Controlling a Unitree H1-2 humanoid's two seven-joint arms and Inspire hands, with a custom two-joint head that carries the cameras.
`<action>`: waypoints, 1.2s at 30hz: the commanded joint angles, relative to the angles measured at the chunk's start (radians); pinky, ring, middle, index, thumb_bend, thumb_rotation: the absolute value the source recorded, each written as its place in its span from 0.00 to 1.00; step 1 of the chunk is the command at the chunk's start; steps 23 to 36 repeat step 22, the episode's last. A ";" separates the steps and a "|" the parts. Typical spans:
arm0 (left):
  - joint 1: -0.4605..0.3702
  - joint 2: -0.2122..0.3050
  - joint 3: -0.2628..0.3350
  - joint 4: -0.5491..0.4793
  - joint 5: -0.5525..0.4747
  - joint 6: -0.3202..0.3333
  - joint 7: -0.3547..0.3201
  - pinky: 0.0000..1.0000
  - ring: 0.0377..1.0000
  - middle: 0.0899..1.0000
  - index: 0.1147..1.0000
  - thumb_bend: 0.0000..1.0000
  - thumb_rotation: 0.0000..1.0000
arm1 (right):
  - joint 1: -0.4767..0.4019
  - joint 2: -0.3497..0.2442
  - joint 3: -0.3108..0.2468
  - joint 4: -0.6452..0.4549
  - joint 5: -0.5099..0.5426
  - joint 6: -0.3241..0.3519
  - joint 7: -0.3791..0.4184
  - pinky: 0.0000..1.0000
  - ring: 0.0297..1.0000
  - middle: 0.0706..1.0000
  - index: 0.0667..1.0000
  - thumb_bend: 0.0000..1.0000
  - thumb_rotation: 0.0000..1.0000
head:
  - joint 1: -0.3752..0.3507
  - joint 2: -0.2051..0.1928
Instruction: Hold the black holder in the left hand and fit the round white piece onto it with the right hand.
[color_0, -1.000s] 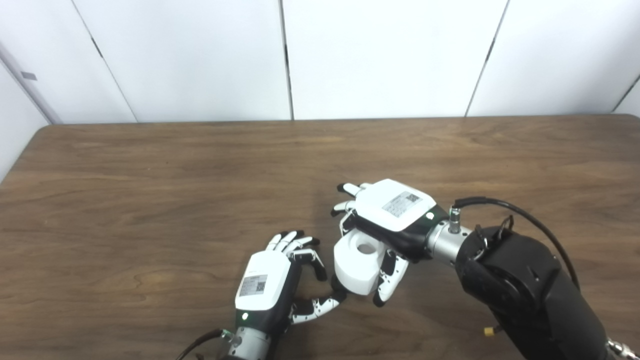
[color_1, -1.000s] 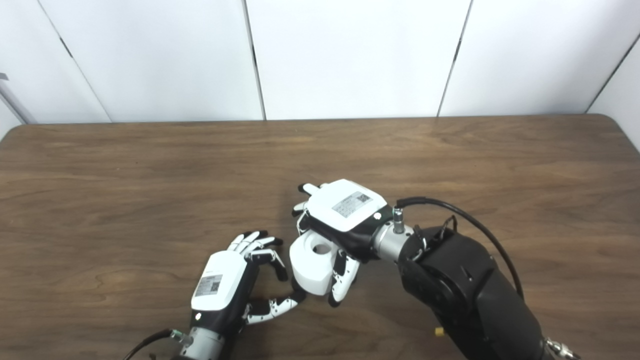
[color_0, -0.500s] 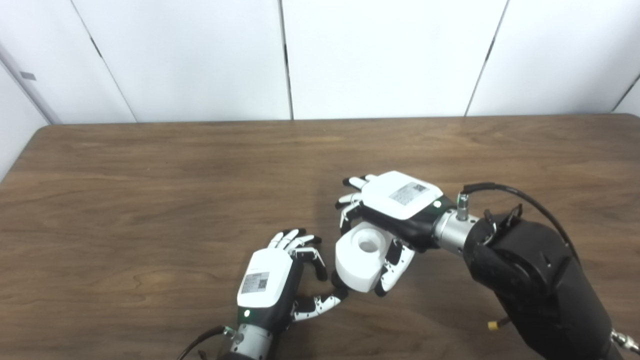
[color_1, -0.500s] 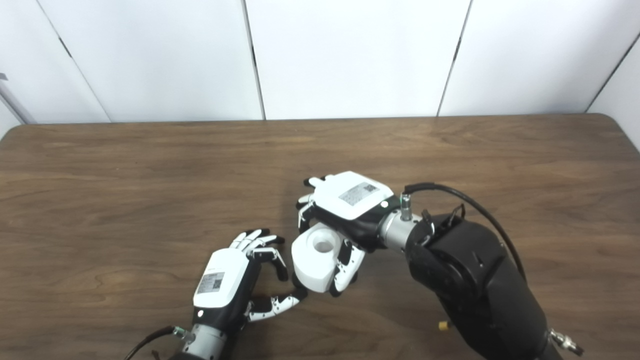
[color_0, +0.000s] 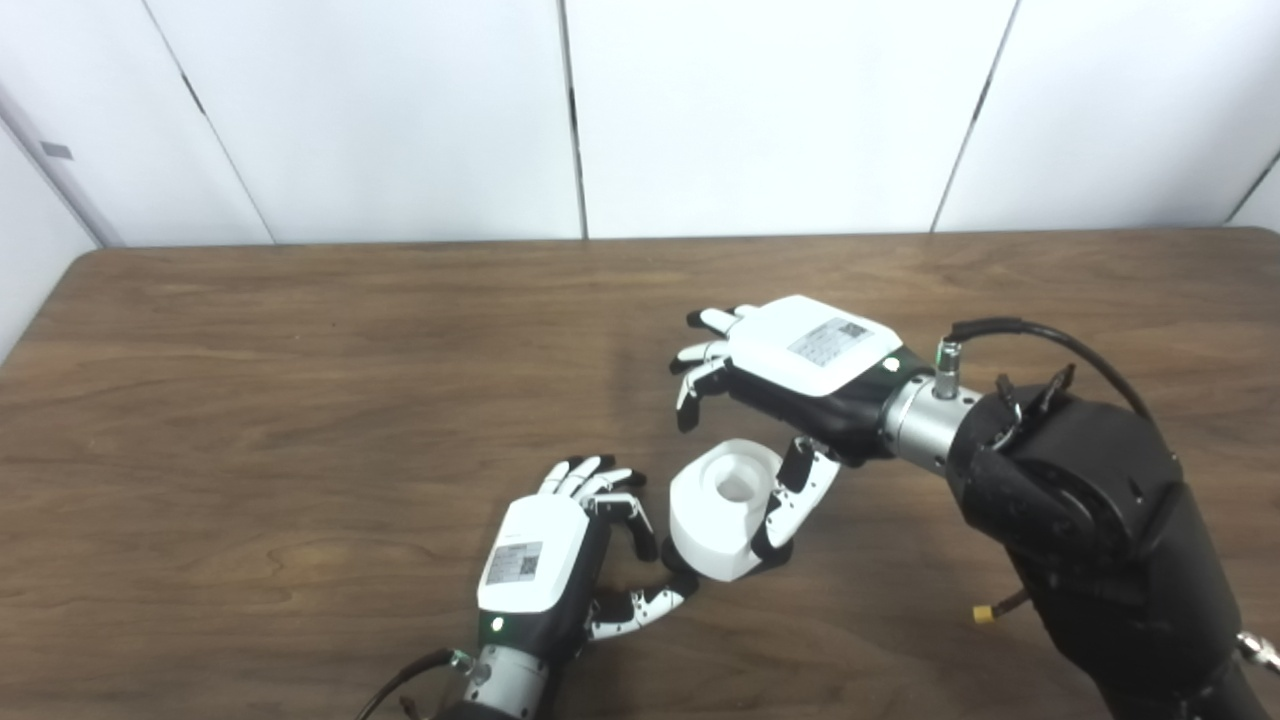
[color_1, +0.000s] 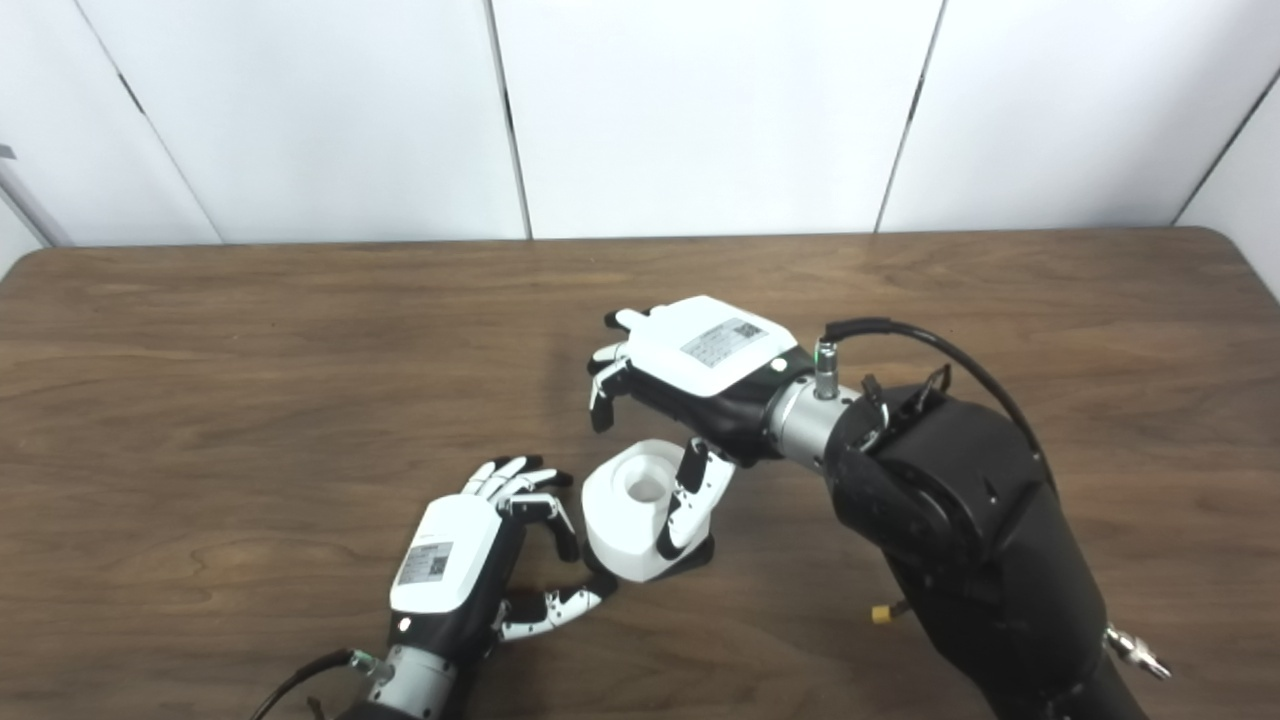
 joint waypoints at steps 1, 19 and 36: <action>0.000 0.004 -0.007 0.032 0.021 0.018 -0.033 0.93 0.89 0.78 0.42 0.52 0.04 | -0.060 0.005 -0.023 -0.032 0.005 0.014 -0.001 0.98 1.00 0.87 0.67 1.00 0.32 | -0.001 -0.001; -0.002 0.005 0.000 0.037 0.019 0.035 -0.047 0.95 0.89 0.78 0.42 0.52 0.04 | -0.284 -0.118 -0.035 -0.071 0.171 0.242 0.151 0.86 1.00 0.83 0.68 1.00 0.42 | -0.006 -0.032; -0.003 0.010 0.002 0.041 0.018 0.029 -0.044 0.95 0.89 0.78 0.42 0.52 0.04 | -0.301 -0.140 -0.040 -0.072 0.178 0.258 0.139 0.87 0.99 0.85 0.69 1.00 0.43 | -0.007 -0.033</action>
